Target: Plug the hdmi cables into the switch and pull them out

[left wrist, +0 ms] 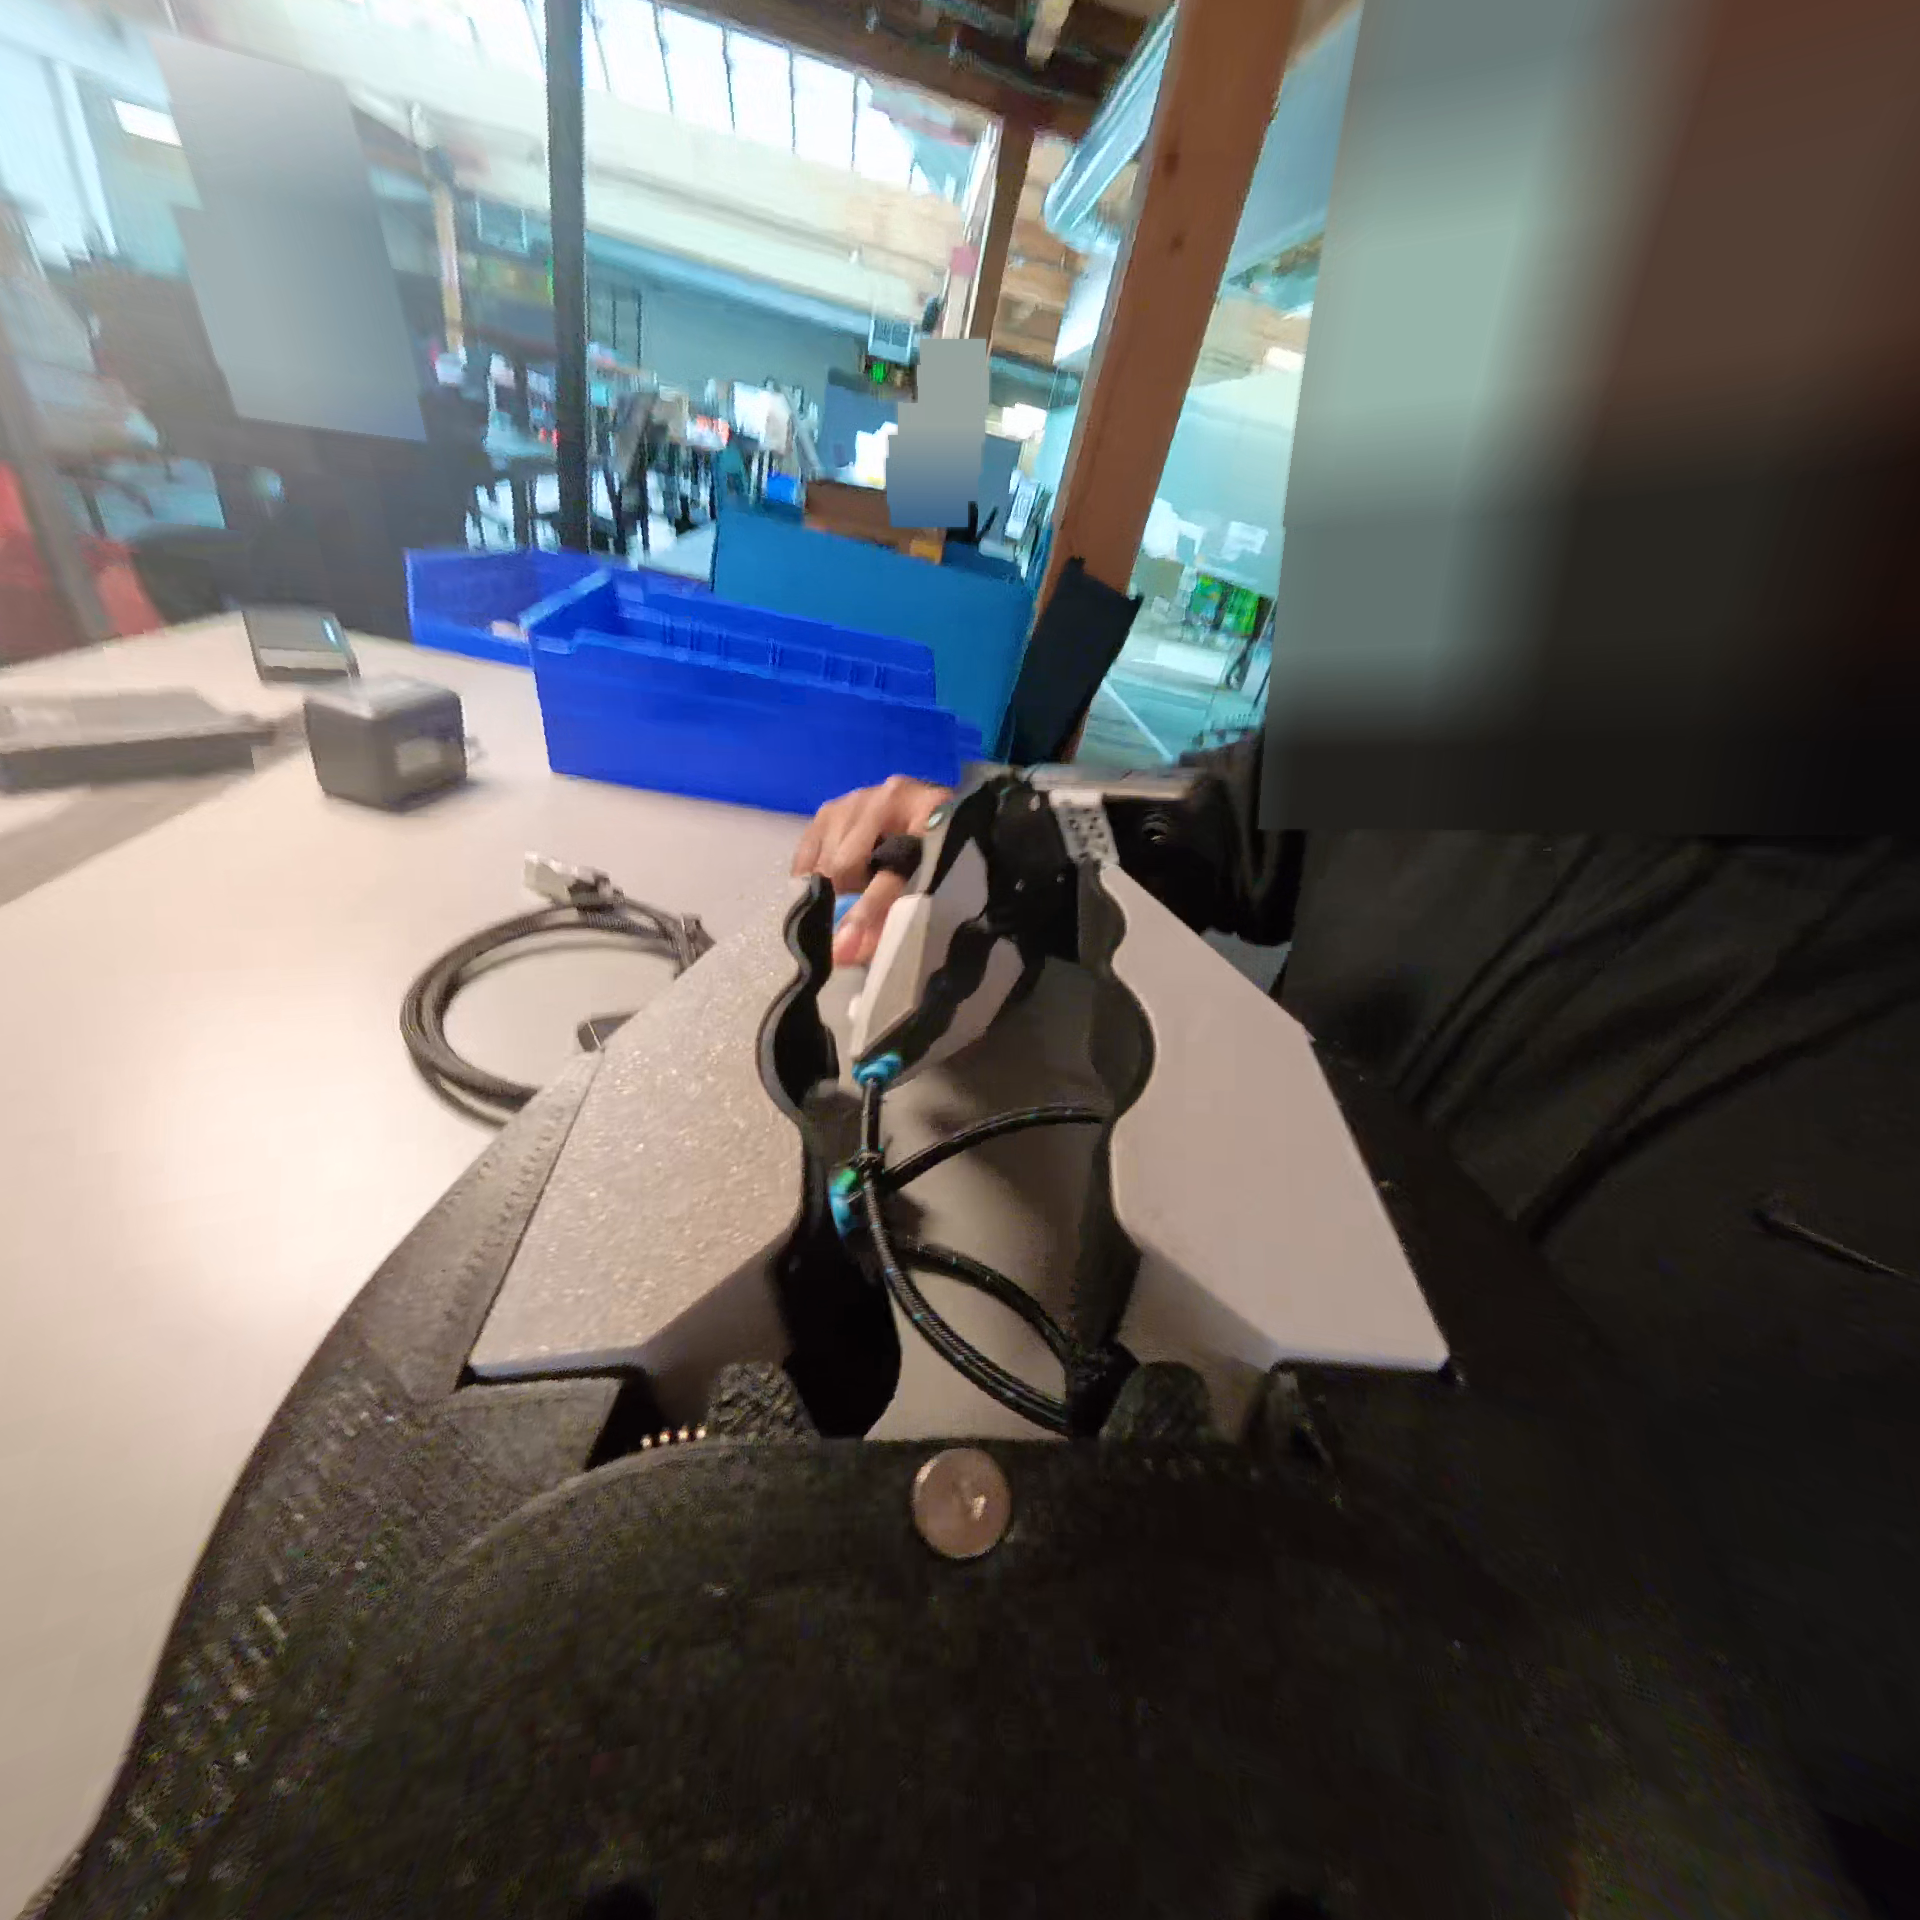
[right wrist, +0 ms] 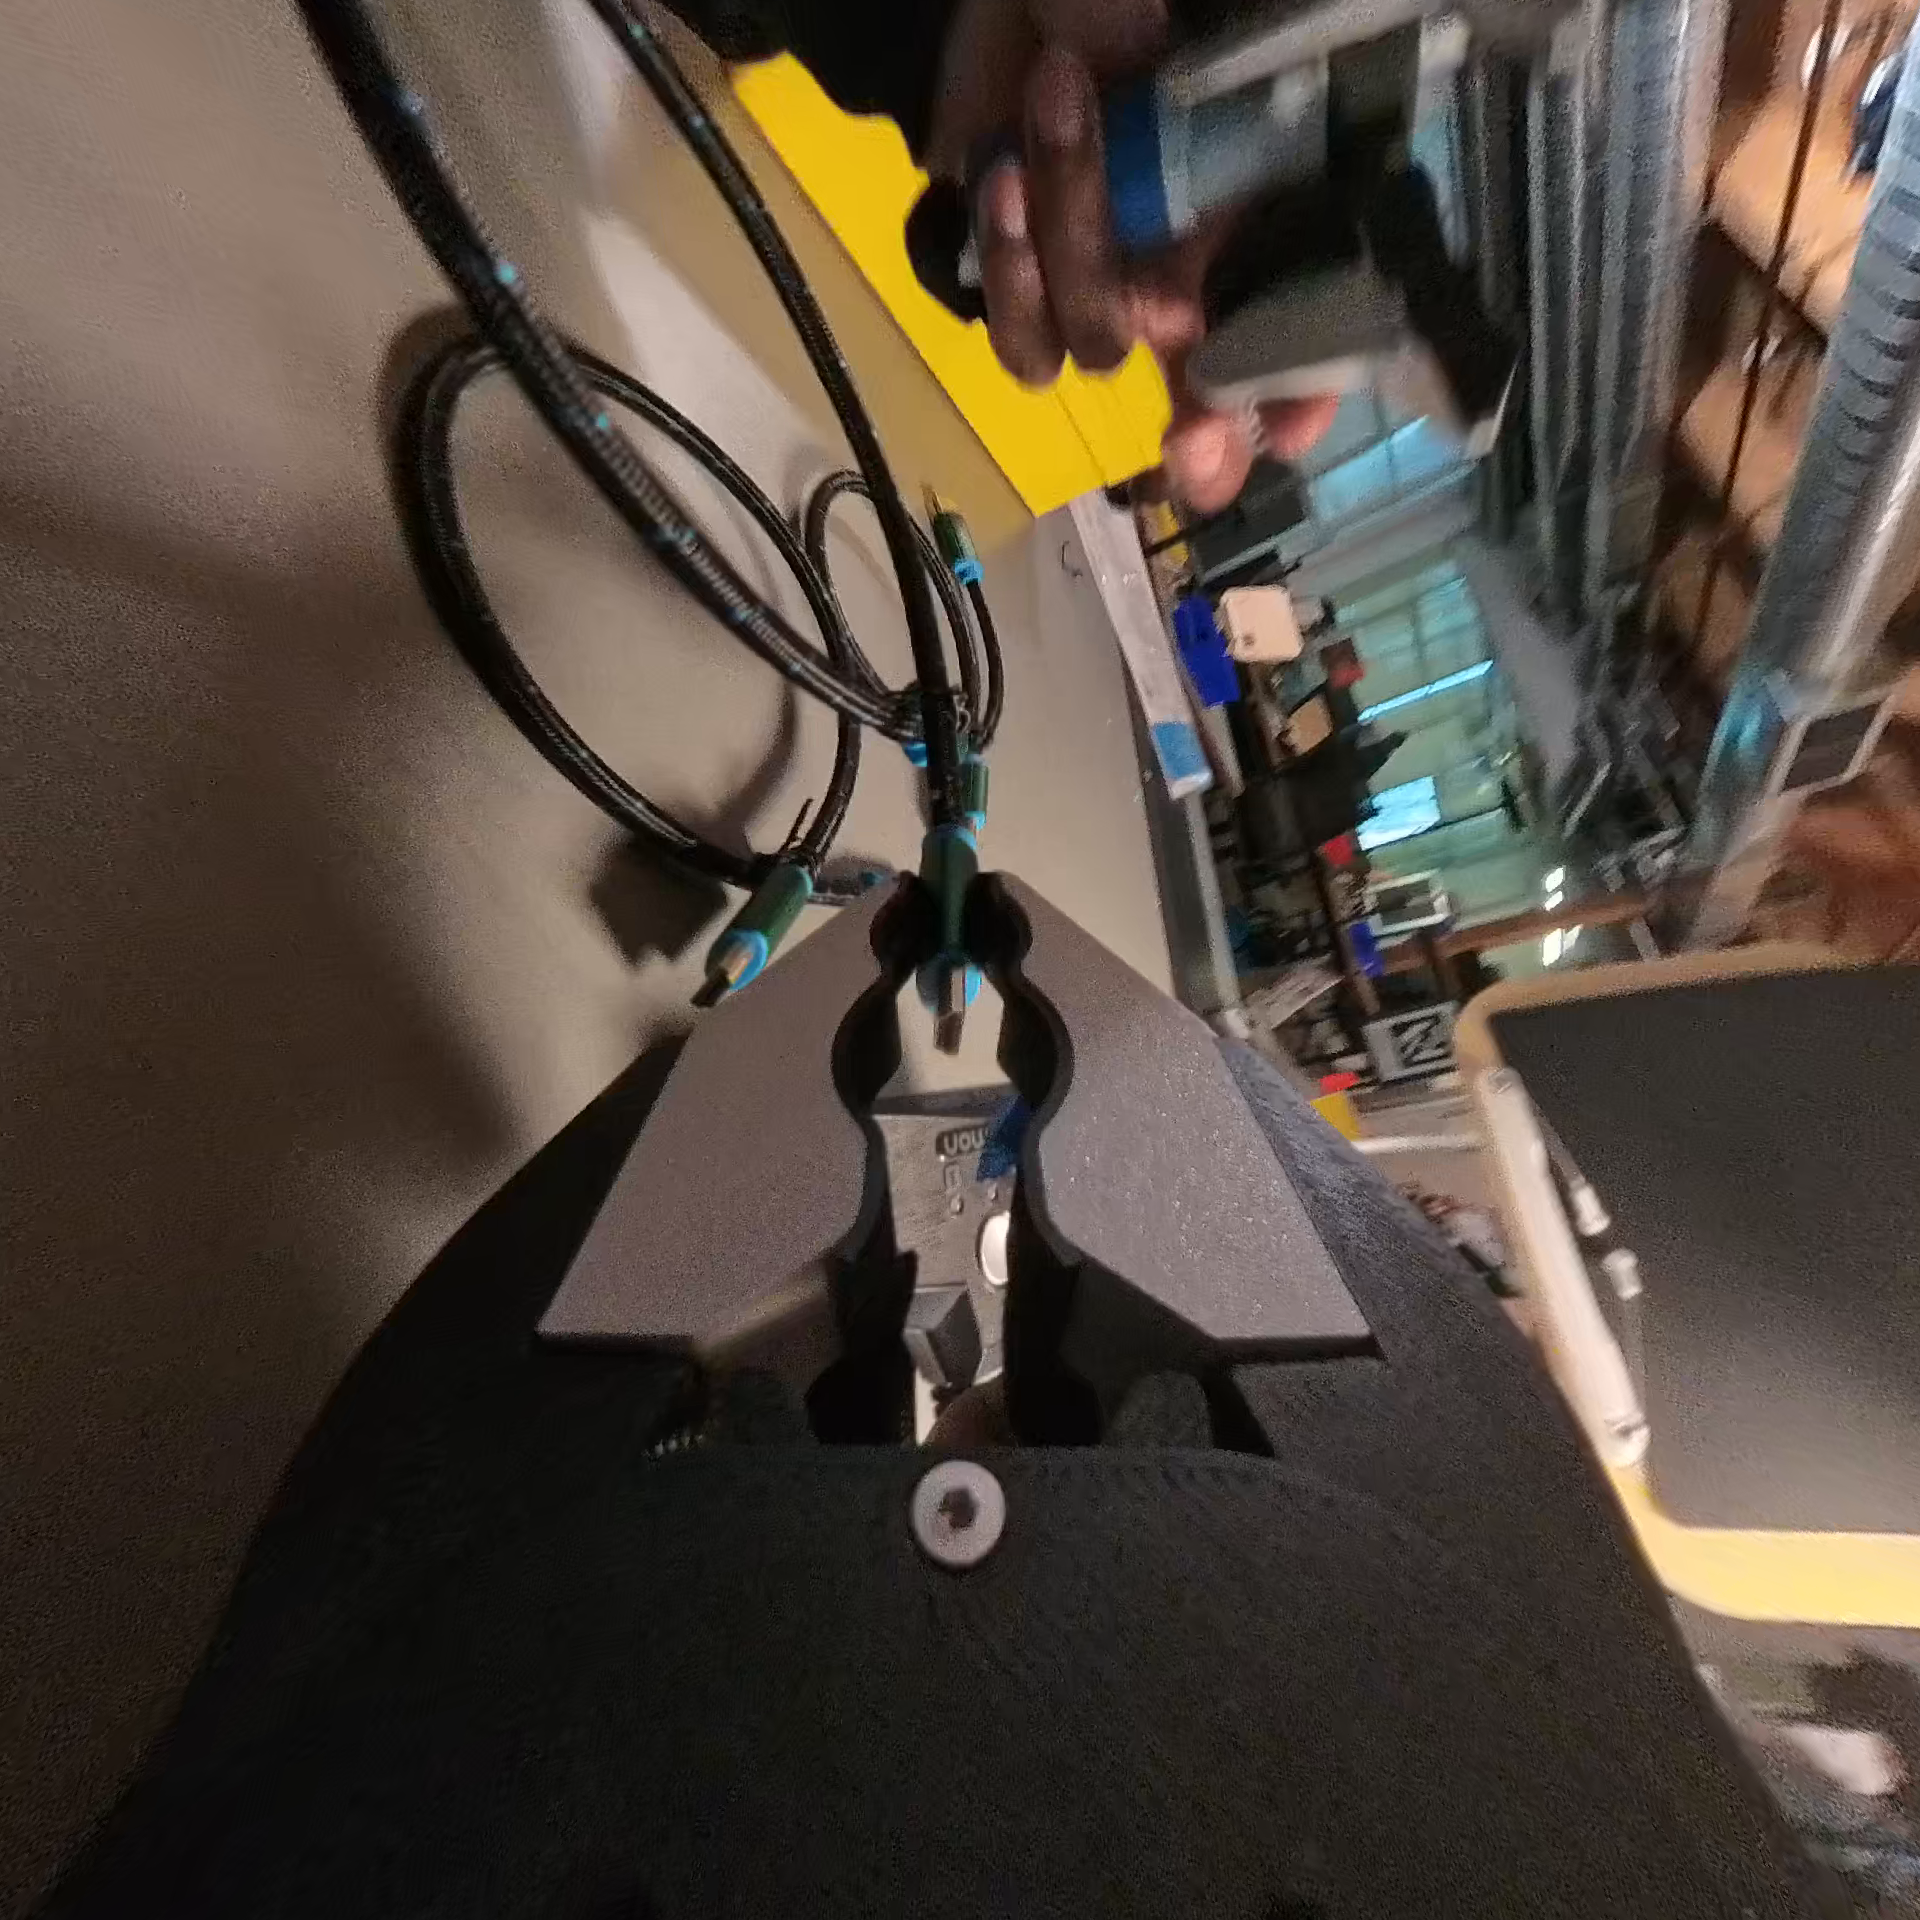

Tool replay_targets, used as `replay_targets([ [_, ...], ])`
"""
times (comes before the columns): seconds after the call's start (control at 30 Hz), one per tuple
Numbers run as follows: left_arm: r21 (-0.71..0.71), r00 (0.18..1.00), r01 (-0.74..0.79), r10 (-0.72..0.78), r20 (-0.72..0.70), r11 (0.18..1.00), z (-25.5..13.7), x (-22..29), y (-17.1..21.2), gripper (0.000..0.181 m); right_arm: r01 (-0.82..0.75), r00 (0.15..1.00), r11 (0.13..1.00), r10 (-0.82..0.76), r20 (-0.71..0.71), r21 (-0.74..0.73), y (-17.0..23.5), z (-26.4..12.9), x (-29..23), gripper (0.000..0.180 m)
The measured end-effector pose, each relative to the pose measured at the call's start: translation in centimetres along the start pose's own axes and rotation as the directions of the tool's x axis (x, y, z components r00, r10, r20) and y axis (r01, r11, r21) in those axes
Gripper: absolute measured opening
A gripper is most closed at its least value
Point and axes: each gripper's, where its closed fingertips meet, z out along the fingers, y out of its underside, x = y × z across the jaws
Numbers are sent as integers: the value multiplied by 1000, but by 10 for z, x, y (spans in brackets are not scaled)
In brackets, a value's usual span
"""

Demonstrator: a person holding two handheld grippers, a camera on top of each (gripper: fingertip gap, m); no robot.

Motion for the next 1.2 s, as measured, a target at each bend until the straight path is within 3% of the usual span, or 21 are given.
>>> replay_targets([
  [0.17, -359, 995, 51, -16, 98, 932, 40, -17, 72, 53, 208, 977, 978, -207, -56, 11, -13, 4, -8, 14],
  [0.3, -523, 998, -27, 51, 31, 852, 61, -7, 113, 48, 270, 959, 963, -267, -93, 22, -20, 4, -9, 14],
  [0.43, -560, 991, -97, 133, 24, 823, 66, -12, 128, 32, 269, 959, 963, -264, -107, 30, -19, 2, -8, 14],
  [0.6, -546, 983, -129, 178, 38, 828, 71, -16, 126, 30, 237, 968, 969, -229, -105, 69, -19, -5, -4, 14],
  [0.87, -587, 984, -134, 175, 13, 799, 82, -14, 140, 14, 358, 930, 933, -353, -100, 39, -8, -10, -12, 16],
  [0.97, -611, 967, -120, 232, 107, 782, 77, -34, 140, 13, 215, 974, 976, -213, -77, 28, 1, -14, -3, 23],
  [1.07, -654, 932, -122, 312, 182, 747, 69, -50, 140, 13, -63, 998, 997, 64, -4, 37, 9, -20, 6, 35],
  [1.2, -649, 909, -166, 370, 190, 742, 75, -49, 134, 12, -455, 873, 889, 456, 176, -44, 19, -22, 0, 41],
])
